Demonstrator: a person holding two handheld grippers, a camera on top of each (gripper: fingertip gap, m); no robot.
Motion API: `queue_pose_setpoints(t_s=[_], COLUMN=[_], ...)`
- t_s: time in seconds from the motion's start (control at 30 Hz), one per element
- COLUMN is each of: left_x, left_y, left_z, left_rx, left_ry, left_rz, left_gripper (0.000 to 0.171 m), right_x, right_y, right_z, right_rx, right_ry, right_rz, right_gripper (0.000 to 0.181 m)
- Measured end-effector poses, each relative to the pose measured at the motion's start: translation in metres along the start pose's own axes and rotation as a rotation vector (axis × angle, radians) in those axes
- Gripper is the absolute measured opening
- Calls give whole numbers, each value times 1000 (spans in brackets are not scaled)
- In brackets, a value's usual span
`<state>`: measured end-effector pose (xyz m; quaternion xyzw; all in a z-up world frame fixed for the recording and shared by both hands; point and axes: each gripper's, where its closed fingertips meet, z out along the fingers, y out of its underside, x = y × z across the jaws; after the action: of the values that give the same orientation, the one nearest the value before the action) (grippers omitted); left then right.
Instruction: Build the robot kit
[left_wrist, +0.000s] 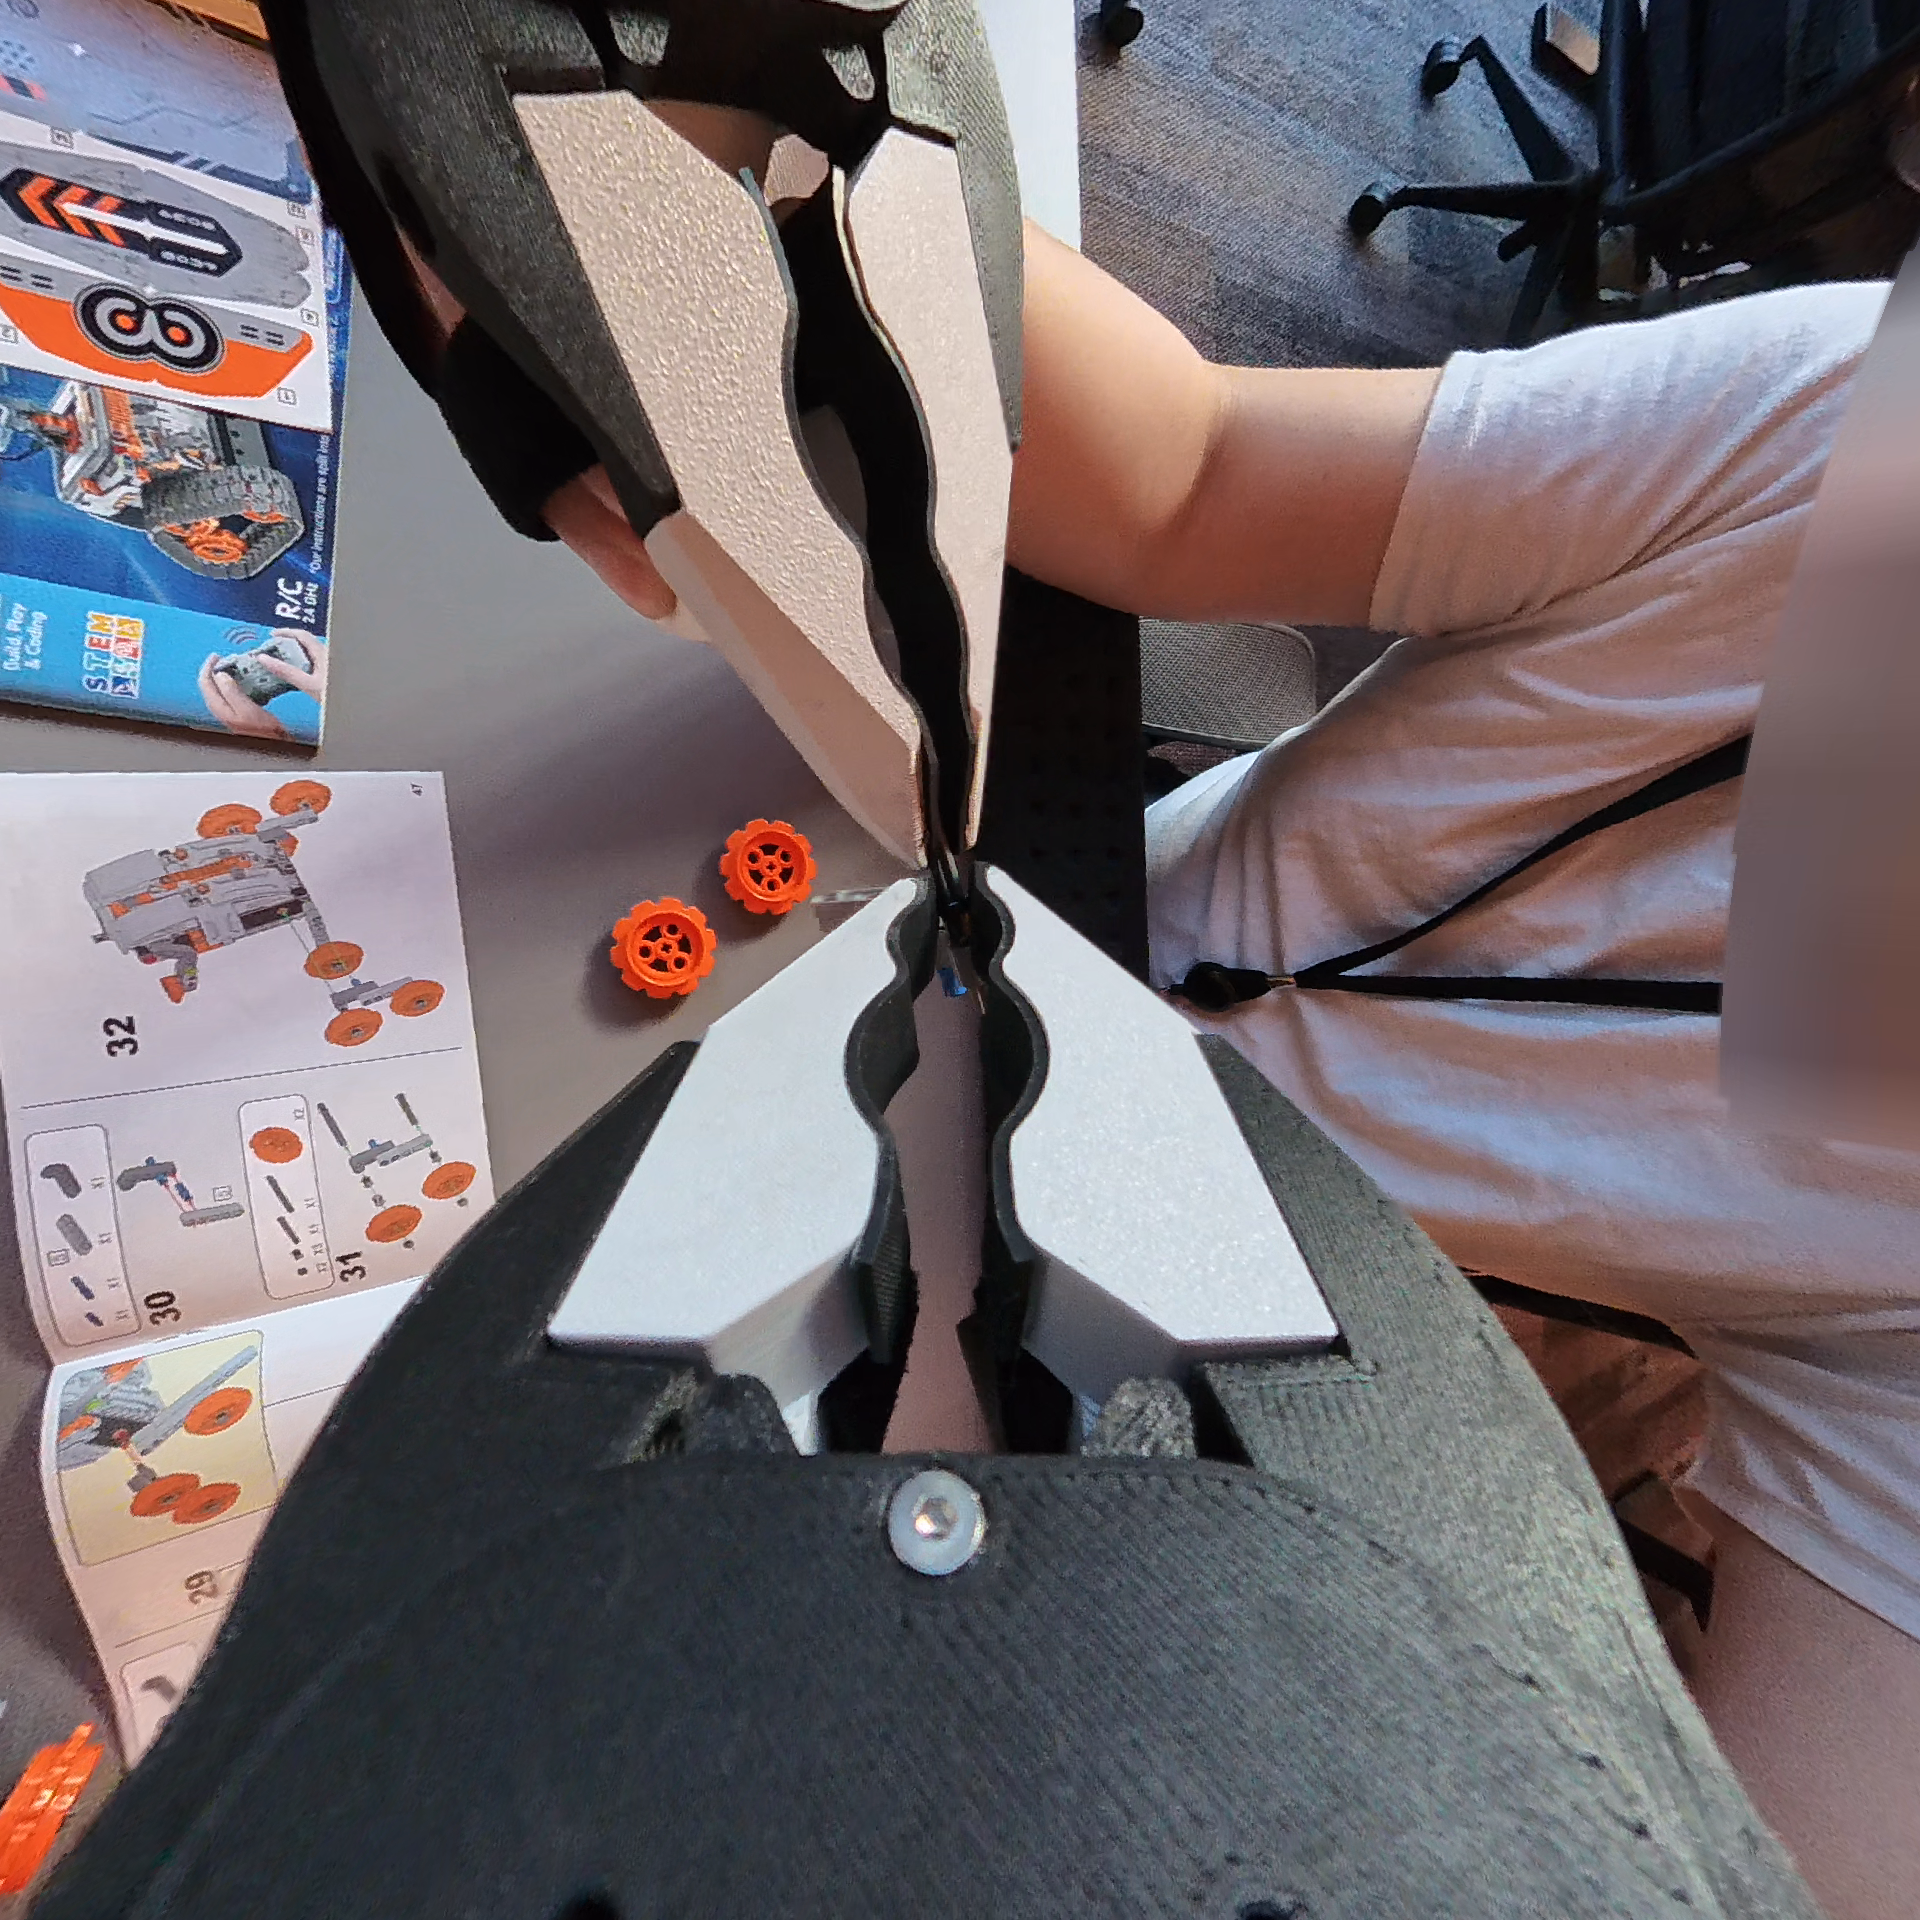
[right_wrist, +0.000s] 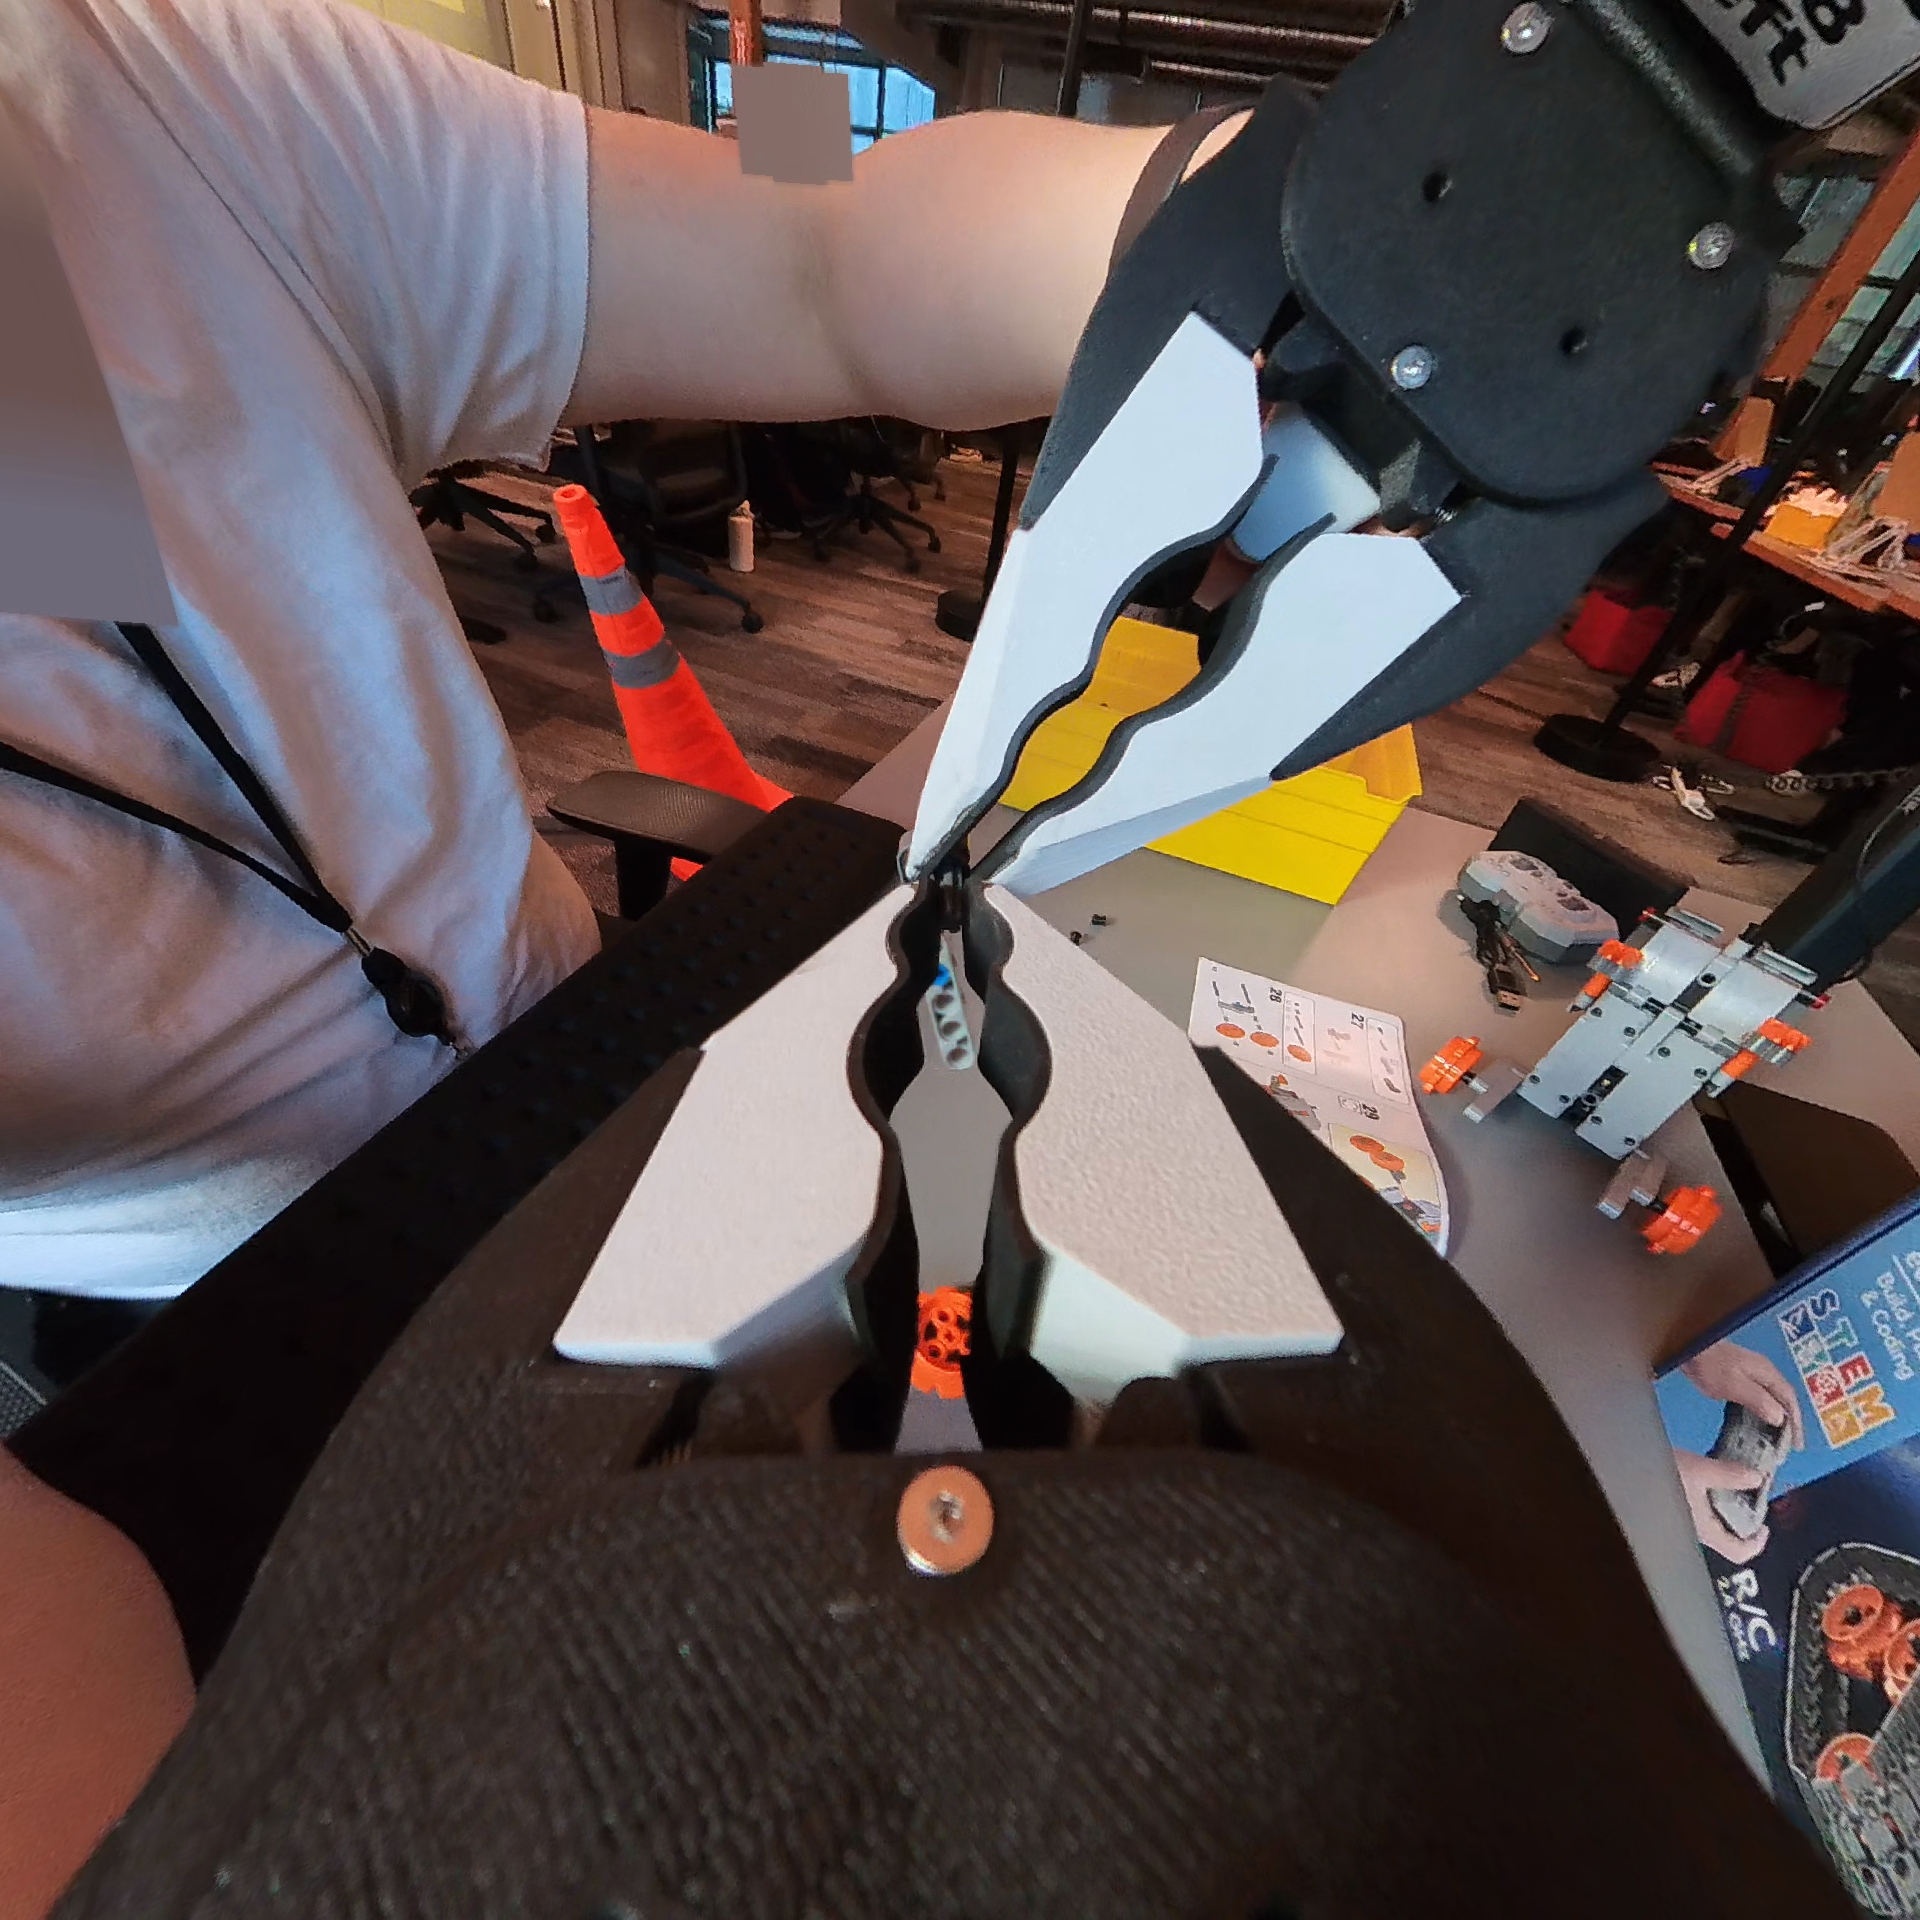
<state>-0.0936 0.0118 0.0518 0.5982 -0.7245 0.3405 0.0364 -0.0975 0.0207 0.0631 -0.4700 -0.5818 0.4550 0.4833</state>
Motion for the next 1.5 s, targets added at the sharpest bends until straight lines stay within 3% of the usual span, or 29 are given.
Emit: queue_pose_setpoints(t_s=[1.5], left_x=[-8], left_y=[-1], left_z=[-3], left_rx=[87], left_ry=[20], left_rz=[-79], left_gripper=[4], right_x=[8], right_y=[6], right_z=[-5], right_rx=[9], right_ry=[33], right_rz=[1], right_gripper=[3])
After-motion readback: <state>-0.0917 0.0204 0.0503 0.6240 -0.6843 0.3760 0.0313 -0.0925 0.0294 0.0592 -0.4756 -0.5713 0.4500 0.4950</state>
